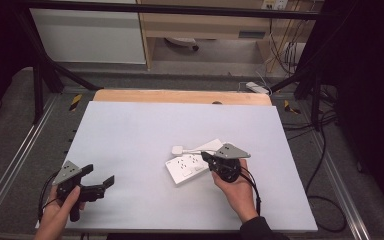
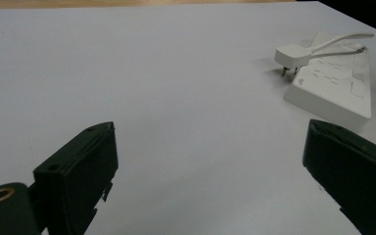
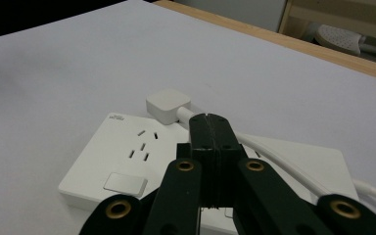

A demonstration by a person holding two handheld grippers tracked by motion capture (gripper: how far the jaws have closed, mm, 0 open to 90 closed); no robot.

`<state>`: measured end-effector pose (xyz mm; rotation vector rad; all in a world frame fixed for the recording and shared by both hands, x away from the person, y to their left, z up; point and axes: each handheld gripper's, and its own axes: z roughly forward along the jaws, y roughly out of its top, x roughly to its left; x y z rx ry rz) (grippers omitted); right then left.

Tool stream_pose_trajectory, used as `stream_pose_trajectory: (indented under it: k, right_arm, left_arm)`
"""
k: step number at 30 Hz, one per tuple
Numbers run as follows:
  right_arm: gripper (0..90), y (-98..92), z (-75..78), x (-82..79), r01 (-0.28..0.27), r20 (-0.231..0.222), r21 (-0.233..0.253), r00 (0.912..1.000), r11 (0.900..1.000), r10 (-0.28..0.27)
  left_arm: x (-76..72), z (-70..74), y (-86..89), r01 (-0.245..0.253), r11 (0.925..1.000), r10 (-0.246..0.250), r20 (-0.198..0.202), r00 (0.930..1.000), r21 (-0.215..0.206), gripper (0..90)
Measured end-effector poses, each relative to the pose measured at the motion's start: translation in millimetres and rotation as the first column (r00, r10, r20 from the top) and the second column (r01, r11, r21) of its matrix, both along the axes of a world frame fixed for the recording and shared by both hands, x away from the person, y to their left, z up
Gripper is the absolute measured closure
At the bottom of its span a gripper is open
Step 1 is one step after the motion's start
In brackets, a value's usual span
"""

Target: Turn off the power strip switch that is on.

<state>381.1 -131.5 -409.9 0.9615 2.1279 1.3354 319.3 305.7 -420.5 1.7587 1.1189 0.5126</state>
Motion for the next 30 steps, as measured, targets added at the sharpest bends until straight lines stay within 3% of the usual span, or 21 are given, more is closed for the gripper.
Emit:
stream_pose_trajectory:
  k: [30]
  right_arm:
    - [90.0, 12.8, -17.9, -1.7, -0.037, -0.062, -0.048, 0.9975, 0.998, 0.034]
  left_arm:
    - [-0.1, -0.4, -1.3, 0.008, 0.9999, -0.008, -0.005, 1.0, 0.015, 6.2]
